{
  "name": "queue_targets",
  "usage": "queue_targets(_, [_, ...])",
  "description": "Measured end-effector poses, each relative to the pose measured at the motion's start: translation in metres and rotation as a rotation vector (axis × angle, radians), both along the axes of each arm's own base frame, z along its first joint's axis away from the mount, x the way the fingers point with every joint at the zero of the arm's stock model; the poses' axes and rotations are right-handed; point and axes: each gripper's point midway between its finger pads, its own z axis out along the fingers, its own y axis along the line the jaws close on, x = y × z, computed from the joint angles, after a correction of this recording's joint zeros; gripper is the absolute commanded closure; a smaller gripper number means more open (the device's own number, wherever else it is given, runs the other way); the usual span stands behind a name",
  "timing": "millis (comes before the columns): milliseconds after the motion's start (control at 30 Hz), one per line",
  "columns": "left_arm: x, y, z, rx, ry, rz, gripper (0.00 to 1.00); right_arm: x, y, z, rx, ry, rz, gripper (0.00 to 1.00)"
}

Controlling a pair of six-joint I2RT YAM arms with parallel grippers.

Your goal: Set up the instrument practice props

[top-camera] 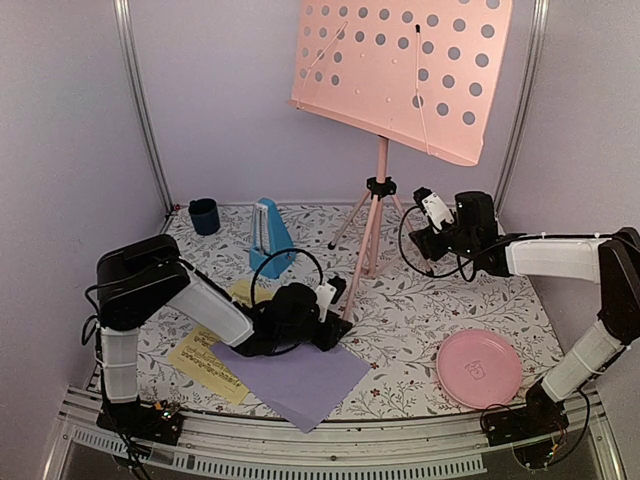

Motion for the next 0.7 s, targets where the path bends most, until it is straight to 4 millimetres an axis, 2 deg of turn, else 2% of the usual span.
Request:
queue_targets(67, [-0.007, 0.002, -0.007, 0.038, 0.006, -0.023, 0.38, -0.005, 0.002, 0.011, 0.03, -0.013, 0.016, 0.32])
queue_targets(167, [-0.016, -0.001, 0.004, 0.031, -0.008, -0.063, 0.35, -0.01, 0.006, 0.029, 0.076, -0.038, 0.045, 0.3])
queue_targets(267, [-0.024, 0.005, 0.031, 0.003, -0.051, -0.096, 0.33, -0.016, 0.011, 0.046, 0.117, -0.061, 0.077, 0.28])
queue_targets(333, [-0.025, 0.01, 0.056, -0.024, -0.098, -0.122, 0.32, -0.019, 0.013, 0.053, 0.134, -0.069, 0.091, 0.26])
queue_targets(400, [-0.026, 0.012, 0.084, -0.053, -0.149, -0.148, 0.31, -0.02, 0.015, 0.056, 0.144, -0.07, 0.104, 0.17])
queue_targets(500, [-0.014, 0.021, 0.122, -0.065, -0.239, -0.16, 0.28, -0.022, 0.018, 0.055, 0.155, -0.051, 0.12, 0.08])
queue_targets(600, [0.009, 0.033, 0.149, -0.042, -0.321, -0.144, 0.29, -0.024, 0.021, 0.054, 0.158, -0.036, 0.135, 0.07])
queue_targets(700, [0.042, 0.048, 0.166, 0.004, -0.396, -0.106, 0.33, -0.025, 0.022, 0.053, 0.158, -0.03, 0.142, 0.09])
